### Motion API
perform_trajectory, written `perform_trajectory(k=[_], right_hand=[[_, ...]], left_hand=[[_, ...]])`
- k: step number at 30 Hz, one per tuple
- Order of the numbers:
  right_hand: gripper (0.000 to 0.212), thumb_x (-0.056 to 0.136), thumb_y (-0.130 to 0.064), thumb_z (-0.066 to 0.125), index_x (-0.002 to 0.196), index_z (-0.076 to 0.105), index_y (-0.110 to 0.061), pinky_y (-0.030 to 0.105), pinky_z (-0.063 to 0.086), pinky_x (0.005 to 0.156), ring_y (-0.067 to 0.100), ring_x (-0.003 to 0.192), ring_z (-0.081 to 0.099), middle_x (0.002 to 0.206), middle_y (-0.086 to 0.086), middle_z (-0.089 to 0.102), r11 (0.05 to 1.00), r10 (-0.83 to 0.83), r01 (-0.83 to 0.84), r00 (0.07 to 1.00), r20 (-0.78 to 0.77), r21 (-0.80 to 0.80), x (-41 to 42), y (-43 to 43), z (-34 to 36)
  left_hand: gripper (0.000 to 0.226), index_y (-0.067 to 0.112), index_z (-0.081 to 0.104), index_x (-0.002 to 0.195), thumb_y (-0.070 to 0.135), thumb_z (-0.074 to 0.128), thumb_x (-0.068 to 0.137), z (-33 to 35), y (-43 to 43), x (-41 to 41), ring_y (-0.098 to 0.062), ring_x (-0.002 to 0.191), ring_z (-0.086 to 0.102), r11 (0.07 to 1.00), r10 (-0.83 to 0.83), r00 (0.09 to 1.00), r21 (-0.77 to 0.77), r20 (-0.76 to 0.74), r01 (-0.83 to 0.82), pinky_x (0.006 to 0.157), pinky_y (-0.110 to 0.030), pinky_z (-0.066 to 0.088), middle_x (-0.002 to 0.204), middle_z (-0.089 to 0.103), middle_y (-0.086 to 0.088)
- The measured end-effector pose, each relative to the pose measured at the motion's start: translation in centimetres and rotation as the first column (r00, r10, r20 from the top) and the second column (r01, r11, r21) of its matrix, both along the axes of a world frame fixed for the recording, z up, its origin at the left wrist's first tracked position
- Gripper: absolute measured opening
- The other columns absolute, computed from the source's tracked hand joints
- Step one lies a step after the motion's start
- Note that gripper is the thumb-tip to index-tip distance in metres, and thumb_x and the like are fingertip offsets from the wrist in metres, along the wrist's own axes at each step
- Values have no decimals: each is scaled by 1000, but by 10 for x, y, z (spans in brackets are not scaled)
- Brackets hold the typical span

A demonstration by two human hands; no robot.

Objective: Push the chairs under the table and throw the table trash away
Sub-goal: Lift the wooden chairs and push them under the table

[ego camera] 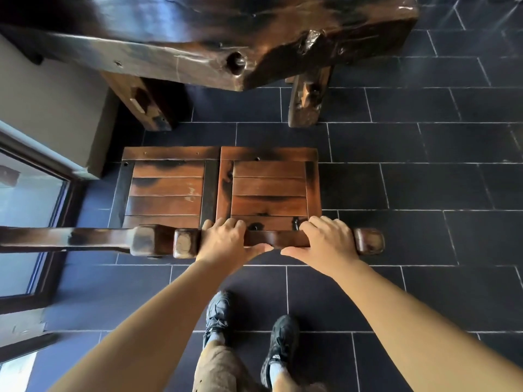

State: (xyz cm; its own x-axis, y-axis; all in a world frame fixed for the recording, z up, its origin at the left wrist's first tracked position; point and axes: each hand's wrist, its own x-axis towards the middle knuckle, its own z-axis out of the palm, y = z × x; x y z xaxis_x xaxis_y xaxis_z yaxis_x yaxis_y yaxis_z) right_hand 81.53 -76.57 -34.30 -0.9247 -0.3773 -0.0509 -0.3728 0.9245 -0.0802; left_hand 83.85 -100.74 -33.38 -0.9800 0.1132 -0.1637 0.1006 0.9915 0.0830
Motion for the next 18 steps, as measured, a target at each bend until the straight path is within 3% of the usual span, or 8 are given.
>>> perform_trajectory(k=[5,9,13,18], right_hand=[[81,74,-90,29,85,69,-21,38,49,73,22,81,64,83,-6,66,1000,6,-7,999,-46,-16,0,-1,-5],[81,77,-91,28,85,69,-22,36,49,71,20,79,64,82,-6,67,1000,24,-24,997,-78,-1,-3,0,-8],[79,77,-90,30,79,68,-21,36,50,67,21,73,64,76,-5,66,1000,24,-26,992,-127,-14,-11,1,-10],[80,77,-91,28,85,68,-22,36,50,72,20,79,64,81,-6,66,999,41,-41,993,-114,1,-30,4,-7]], left_hand=[[89,17,64,83,93,19,69,-7,-2,0,-27,89,66,1000,-20,998,20,-62,22,82,-42,45,87,70,-1],[84,20,59,90,93,24,69,-10,-2,-3,-24,93,66,1000,-10,996,26,-93,12,81,-41,47,92,67,2],[78,18,61,87,90,33,70,-13,-2,-9,-25,85,67,999,-28,989,38,-149,34,74,-41,48,87,64,2],[93,20,61,94,96,13,67,-9,1,-27,-22,95,63,1000,-3,995,14,-97,5,82,-41,46,97,63,4]])
